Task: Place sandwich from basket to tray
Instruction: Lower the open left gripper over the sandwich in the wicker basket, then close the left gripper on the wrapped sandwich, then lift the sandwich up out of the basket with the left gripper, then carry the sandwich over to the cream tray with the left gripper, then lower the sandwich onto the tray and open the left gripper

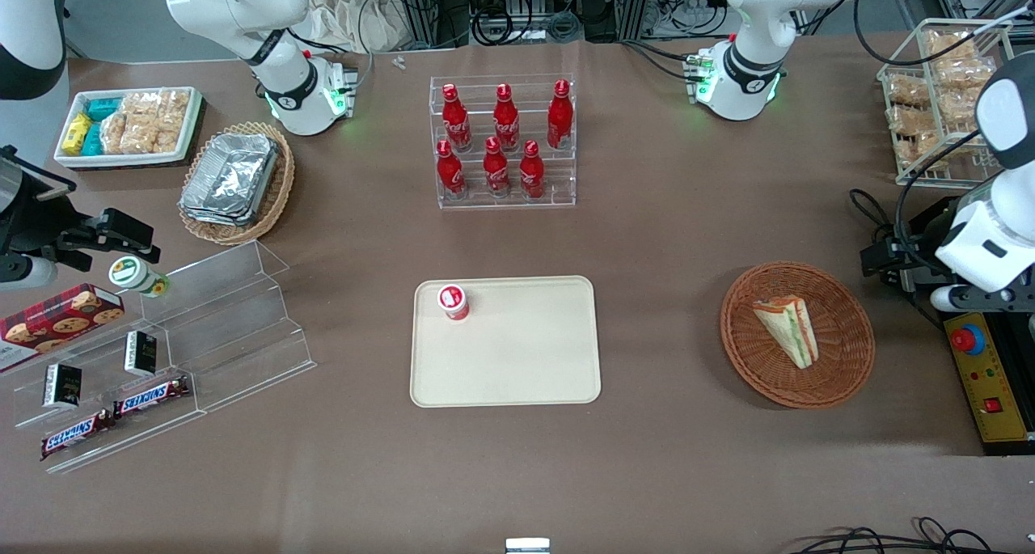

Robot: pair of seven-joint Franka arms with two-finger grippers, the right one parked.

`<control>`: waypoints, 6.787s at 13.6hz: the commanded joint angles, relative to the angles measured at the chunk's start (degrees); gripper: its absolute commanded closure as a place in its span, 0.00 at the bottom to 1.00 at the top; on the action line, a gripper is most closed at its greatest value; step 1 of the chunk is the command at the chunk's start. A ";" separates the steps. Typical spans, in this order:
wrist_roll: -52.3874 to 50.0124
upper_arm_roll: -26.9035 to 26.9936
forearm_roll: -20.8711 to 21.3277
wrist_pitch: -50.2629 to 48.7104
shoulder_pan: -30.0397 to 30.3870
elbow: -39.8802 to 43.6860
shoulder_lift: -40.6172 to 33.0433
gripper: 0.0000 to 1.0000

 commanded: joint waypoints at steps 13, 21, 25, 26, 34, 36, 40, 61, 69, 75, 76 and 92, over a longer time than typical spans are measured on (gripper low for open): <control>-21.02 -1.08 -0.54 30.26 -2.41 -14.52 10.81 0.00; -23.77 -0.90 -0.54 32.73 -2.59 -14.78 15.30 0.00; -24.56 -0.81 -0.54 34.31 -2.41 -14.95 16.79 0.00; -24.56 -0.81 -0.54 34.75 -2.33 -14.95 17.06 0.00; -24.65 -0.55 -0.45 34.84 -2.06 -14.87 18.20 0.18; -25.78 -0.55 -0.36 34.58 -2.06 -14.60 17.85 0.48; -29.39 -0.64 -0.36 32.31 -2.06 -13.99 14.26 0.94; -22.10 -11.53 3.77 -15.17 -10.66 19.68 11.87 1.00; -26.13 -12.59 3.69 0.62 -23.77 25.39 25.65 1.00; -28.77 -12.41 4.30 16.01 -27.72 25.30 37.52 1.00; -29.21 -12.24 4.38 17.95 -28.60 25.30 38.84 1.00; -30.80 -11.01 4.47 13.95 -27.82 24.42 38.17 0.01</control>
